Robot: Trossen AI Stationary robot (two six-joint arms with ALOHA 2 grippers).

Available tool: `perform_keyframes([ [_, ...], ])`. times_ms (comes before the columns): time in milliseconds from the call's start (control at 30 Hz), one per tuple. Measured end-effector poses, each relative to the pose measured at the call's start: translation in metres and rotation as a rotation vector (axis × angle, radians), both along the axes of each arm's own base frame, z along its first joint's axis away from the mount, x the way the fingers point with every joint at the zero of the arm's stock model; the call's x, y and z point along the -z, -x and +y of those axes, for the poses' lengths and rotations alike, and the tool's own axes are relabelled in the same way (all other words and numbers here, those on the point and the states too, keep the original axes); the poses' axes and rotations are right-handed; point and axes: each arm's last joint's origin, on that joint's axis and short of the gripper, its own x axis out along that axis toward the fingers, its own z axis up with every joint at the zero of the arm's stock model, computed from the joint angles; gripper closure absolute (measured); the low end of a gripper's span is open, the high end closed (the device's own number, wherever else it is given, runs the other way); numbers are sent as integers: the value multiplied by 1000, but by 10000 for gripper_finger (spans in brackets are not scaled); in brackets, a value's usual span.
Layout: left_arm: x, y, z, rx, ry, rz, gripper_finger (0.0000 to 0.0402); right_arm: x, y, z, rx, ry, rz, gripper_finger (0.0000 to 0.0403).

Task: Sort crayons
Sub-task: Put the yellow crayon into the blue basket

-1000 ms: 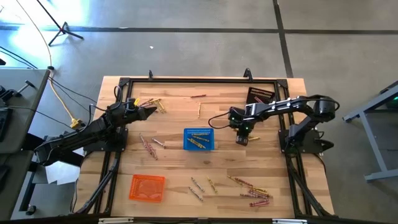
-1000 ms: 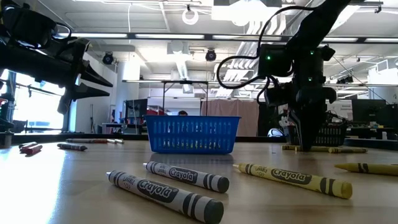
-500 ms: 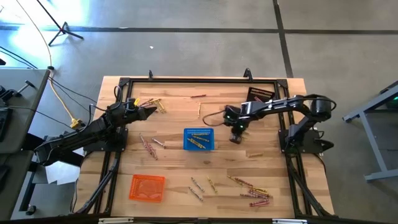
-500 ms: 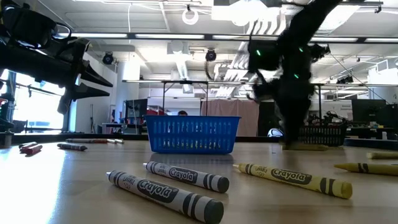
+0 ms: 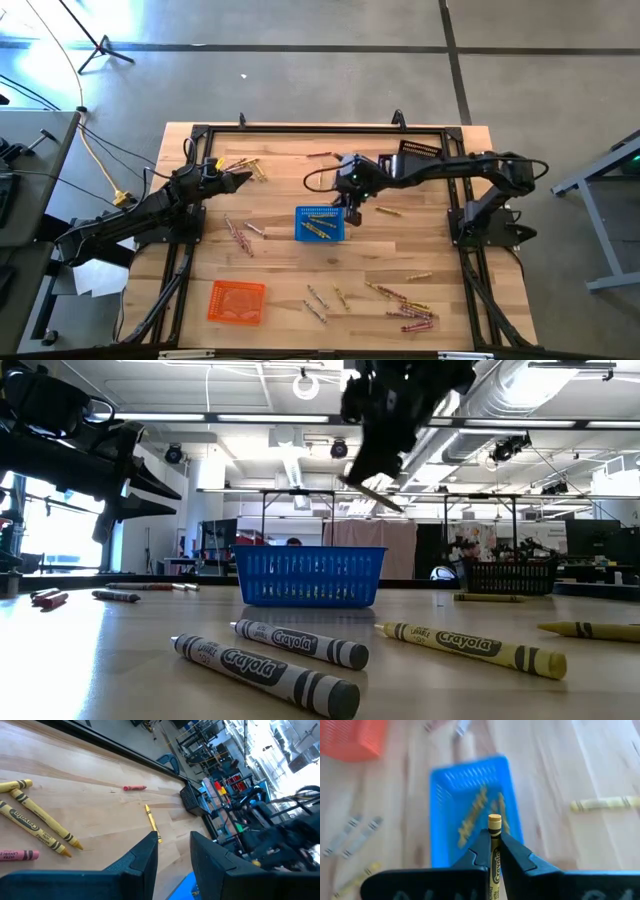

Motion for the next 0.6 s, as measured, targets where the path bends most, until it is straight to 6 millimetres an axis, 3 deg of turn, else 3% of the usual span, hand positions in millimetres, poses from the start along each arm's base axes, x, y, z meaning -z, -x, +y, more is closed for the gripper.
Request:
perform_keyframes([
  [233,0,0,0,0,0,0,300,13,-16,26,-63,27,-107,395],
  [467,0,0,0,0,-1,-1,300,36,-35,33,-85,-4,-132,393],
  [600,0,0,0,0,0,-1,300,38,-35,30,-88,-37,-123,370],
])
